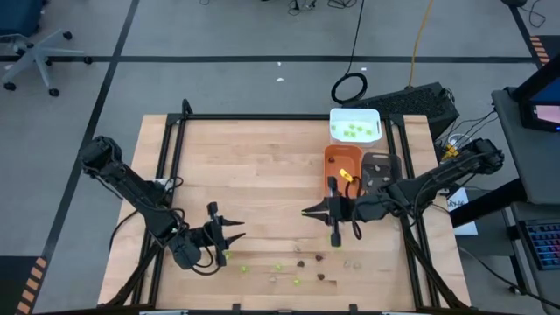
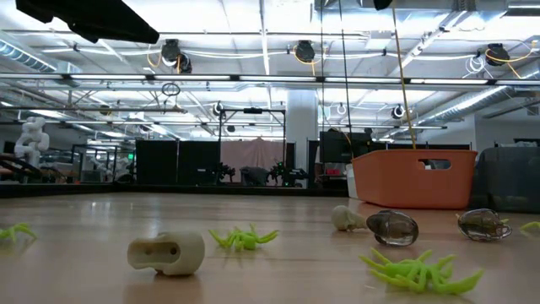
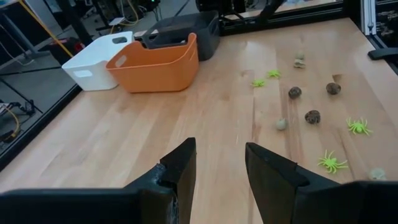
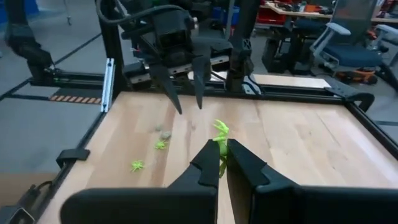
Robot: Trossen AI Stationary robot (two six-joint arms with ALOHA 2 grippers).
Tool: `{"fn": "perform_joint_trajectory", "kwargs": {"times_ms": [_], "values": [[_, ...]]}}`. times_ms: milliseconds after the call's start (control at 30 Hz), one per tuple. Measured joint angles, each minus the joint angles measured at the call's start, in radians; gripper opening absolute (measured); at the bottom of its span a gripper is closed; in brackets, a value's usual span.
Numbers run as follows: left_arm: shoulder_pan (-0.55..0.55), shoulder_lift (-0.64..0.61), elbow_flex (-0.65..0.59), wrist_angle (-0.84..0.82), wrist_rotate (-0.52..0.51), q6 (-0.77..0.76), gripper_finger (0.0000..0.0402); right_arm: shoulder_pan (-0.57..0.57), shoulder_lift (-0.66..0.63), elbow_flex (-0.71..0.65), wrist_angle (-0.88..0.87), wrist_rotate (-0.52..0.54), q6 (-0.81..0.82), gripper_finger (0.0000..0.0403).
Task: Sort Halloween decoration
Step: Put the green spider toy into the white bin
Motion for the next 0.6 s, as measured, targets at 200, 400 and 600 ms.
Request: {"fn": "perform_joint_trajectory", "kwargs": {"times_ms": [200,400,600], "values": [[0.0,0.0,0.0,0.026,-0.004,0.0,0.0145,-0.069,-0.007,0.0,-0.11,-0.001,-0.054,0.0],[0.017,0.0,0.0,0.03,-0.02,-0.025,0.0145,-0.239,-0.059,-0.001,-0.279,-0.058,-0.074,0.0],[0.044,0.001,0.0,-0.01,0.002,-0.084,0.0145,-0.495,-0.152,-0.001,-0.451,-0.053,-0.139,0.0]]}}
